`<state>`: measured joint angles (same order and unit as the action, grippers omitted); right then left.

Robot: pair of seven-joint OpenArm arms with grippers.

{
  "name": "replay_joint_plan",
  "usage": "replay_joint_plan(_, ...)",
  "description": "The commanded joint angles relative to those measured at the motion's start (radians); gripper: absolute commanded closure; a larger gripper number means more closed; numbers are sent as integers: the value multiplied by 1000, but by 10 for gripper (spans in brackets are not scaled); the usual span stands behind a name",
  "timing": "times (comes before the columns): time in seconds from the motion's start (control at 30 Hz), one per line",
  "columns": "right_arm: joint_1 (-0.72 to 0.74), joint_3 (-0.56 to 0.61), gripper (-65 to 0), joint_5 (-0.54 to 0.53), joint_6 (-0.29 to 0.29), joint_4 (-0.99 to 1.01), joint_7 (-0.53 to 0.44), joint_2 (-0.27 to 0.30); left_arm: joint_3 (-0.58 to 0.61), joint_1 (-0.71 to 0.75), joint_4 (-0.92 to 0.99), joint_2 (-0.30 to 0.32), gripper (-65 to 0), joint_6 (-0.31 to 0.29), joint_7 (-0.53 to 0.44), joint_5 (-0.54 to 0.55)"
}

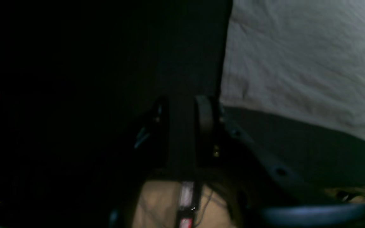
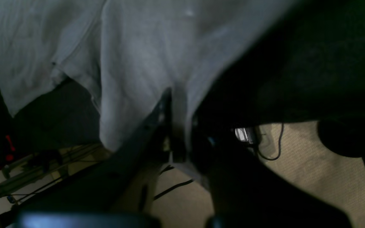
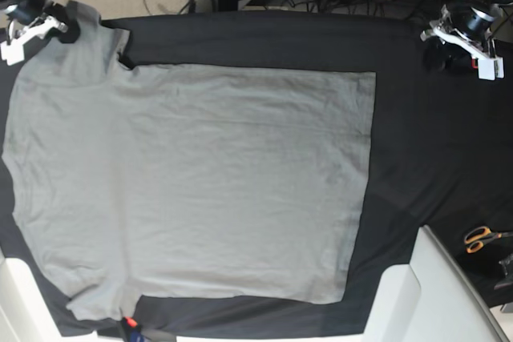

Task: Fold the T-shirt properly
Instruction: 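Grasp the grey shirt's shoulder and sleeve edges with both grippers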

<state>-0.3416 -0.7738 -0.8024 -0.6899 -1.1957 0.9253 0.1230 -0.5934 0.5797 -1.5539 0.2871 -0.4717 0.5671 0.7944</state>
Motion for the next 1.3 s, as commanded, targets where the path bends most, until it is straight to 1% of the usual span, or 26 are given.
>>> replay_joint_plan(0.0,0,-2,-21,-13,-8,-13,-7,16,-3,-4,5,16,-158,-3,-9,9)
replay_joint_plan(0.03,0,-2,-11,-13,-8,-13,-7,16,-3,-14,22,14,-173,-5,-9,9)
replay_joint_plan(0.07,0,-2,-5,-13,-8,-13,-7,16,-3,-23,36,13,-204,-5,-9,9)
replay_joint_plan(0.17,-1,0,-6,-12,-8,-13,-7,16,-1,-45,62,5,-341,-5,-9,10)
replay_joint_plan(0.2,-3,0,-6,-12,-8,-13,-7,16,-1,-57,65,-9,-380,-5,-9,7)
replay_joint_plan(0.23,-3,0,-6,-12,-8,-13,-7,16,-1,-60,65,-15,-406,-5,-9,1)
replay_joint_plan(0.27,-3,0,-6,-12,-8,-13,-5,16,-1,-65,65,-19,-415,-5,-9,4)
replay_joint_plan(0.37,-3,0,-6,-12,-8,-13,-4,16,0,-100,74,-55,-410,-5,-9,1)
replay_joint_plan(0.53,-3,0,-6,-12,-8,-13,-2,16,0,-145,143,-107,-410,-5,-9,1)
replay_joint_plan(0.6,-3,1,-6,-12,-8,-13,-2,16,3,-157,185,-110,-410,-5,-9,1)
replay_joint_plan(0.7,-3,1,-6,-12,-8,-13,-2,17,71,-174,246,-102,-398,-5,-12,1)
replay_joint_plan(0.8,-3,1,-6,-12,-8,-13,-2,17,112,-188,272,-102,-334,-5,-15,1)
replay_joint_plan(0.87,-3,1,-6,-12,-8,-13,-2,17,117,-194,283,-108,-285,-5,-15,1)
replay_joint_plan(0.93,-3,1,-6,-12,-8,-13,-2,17,134,-209,284,-110,-257,-5,-15,1)
replay_joint_plan(1.07,-3,1,-6,-12,-8,-13,-2,19,180,-240,306,-116,-257,-3,-15,1)
replay_joint_plan(1.27,-4,1,-6,-12,-8,-13,-2,19,183,-286,329,-136,-257,1,-15,0)
